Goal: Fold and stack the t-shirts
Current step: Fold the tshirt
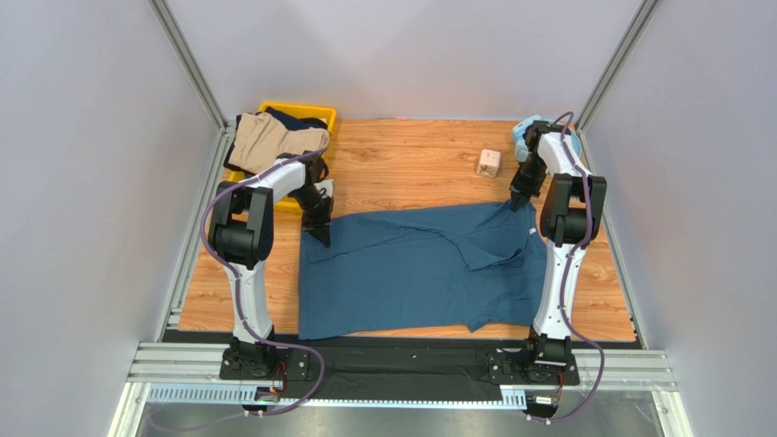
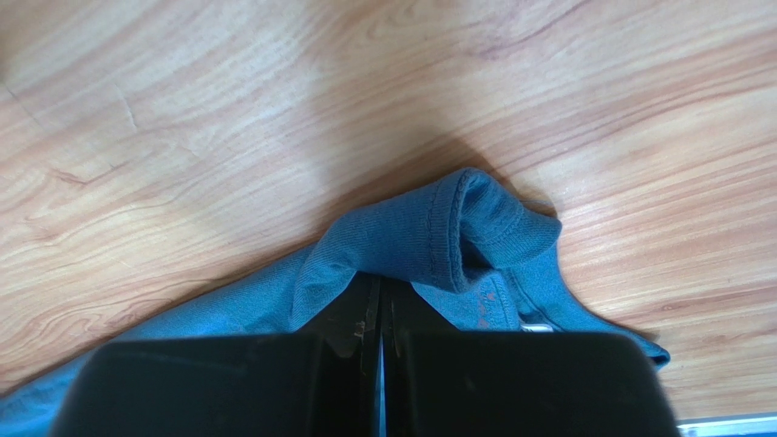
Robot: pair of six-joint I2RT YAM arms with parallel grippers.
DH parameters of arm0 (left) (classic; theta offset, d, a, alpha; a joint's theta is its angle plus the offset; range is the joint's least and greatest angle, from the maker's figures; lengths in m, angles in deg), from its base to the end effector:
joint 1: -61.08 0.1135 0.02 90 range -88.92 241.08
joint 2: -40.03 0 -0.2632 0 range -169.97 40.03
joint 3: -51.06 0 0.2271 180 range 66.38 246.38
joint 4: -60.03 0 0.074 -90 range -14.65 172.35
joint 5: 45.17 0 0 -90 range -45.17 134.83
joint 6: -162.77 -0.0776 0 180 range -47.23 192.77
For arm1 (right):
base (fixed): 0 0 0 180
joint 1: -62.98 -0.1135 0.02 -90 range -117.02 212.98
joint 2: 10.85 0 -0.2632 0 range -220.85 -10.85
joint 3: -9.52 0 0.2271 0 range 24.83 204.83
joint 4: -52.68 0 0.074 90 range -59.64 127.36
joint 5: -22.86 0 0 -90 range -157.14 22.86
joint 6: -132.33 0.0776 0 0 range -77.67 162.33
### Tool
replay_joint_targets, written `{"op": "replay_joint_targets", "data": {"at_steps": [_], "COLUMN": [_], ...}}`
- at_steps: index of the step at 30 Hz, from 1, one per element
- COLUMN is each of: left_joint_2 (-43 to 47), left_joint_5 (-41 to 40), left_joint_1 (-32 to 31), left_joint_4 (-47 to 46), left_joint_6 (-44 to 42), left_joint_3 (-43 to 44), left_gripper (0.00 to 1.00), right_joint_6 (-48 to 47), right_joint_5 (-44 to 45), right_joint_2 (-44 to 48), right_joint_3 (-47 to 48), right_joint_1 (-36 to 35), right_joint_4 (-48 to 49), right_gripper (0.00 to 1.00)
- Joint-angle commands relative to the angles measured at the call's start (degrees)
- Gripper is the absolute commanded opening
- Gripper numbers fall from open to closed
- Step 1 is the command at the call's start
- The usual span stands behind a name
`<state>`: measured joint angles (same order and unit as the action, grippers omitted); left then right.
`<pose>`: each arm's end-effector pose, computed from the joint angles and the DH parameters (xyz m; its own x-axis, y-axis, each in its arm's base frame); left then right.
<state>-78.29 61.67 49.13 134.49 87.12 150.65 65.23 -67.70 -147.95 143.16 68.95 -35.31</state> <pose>0.3394 -0.0948 0.1242 -0.9915 -0.0326 0.1256 -0.0654 0.9616 -0.2664 0.4334 -0.0446 0.1274 -0.8753 0.4828 0.0271 0.4829 0.8757 -0.0008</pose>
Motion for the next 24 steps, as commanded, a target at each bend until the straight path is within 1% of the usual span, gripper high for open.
{"op": "replay_joint_targets", "data": {"at_steps": [1, 4, 5, 6, 8, 9, 11, 12, 14, 15, 16, 18, 19, 20, 22, 24], "left_joint_2": [0.20, 0.90, 1.34, 2.30, 3.27, 4.23, 5.29, 6.08, 7.05, 8.45, 9.50, 12.92, 14.25, 15.57, 19.08, 21.28], "left_joint_5": [-1.55, 0.81, 1.35, 2.05, 3.81, 3.99, 4.95, 5.57, 7.50, 7.77, 7.68, 7.42, 7.77, 8.20, 9.08, 9.44], "left_joint_1": [1.22, 1.22, 1.22, 1.22, 1.22, 1.22, 1.22, 1.14, 0.96, 0.35, -0.09, -2.02, -2.64, -4.21, -6.06, -9.23], "left_joint_4": [1.86, 1.60, 1.08, 0.72, -0.07, -0.33, -0.77, -0.86, -0.77, -0.77, -1.30, -2.44, -3.84, -4.98, -7.70, -9.55], "left_joint_6": [0.33, 0.76, 0.94, 1.12, 1.64, 2.17, 2.70, 2.96, 3.14, 3.14, 2.97, 3.23, 3.58, 4.02, 5.77, 7.44], "left_joint_3": [4.49, 7.22, 8.44, 9.06, 10.73, 11.26, 11.88, 11.88, 10.92, 10.13, 7.78, 4.34, 0.50, -1.80, -8.12, -12.00], "left_gripper": [0.00, 0.00, 0.00, 0.07, 0.11, 0.13, 0.15, 0.17, 0.18, 0.18, 0.20, 0.22, 0.22, 0.25, 0.25, 0.25], "right_joint_6": [1.62, 2.15, 2.41, 2.42, 2.59, 2.68, 2.77, 2.77, 2.51, 2.24, 2.24, 1.46, 0.93, 0.40, -0.74, -0.92], "right_joint_5": [-0.05, -1.99, -2.51, -2.61, -2.96, -3.13, -3.13, -3.22, -3.40, -3.57, -3.66, -3.66, -3.57, -3.49, -3.31, -4.45], "right_joint_2": [-2.47, -2.30, -1.43, 0.58, 4.10, 8.30, 12.27, 16.03, 19.48, 21.07, 25.00, 28.80, 32.99, 34.77, 40.38, 43.39], "right_joint_3": [4.10, 5.51, 5.17, 4.64, 2.18, 0.96, -1.68, -2.30, -4.85, -6.07, -8.26, -15.55, -18.19, -23.44, -28.30, -35.22], "right_joint_1": [0.61, 0.61, 0.61, 0.61, 0.61, 0.70, 0.70, 0.79, 0.70, 0.70, 0.44, 0.00, -0.61, -0.88, -1.84, -2.89], "right_joint_4": [2.79, 1.92, 2.09, 2.87, 4.10, 5.76, 6.92, 7.27, 7.10, 6.75, 6.92, 7.27, 7.36, 7.27, 6.92, 6.31], "right_gripper": [0.00, 0.02, 0.08, 0.10, 0.17, 0.18, 0.23, 0.24, 0.25, 0.25, 0.25, 0.25, 0.26, 0.27, 0.29, 0.29]}}
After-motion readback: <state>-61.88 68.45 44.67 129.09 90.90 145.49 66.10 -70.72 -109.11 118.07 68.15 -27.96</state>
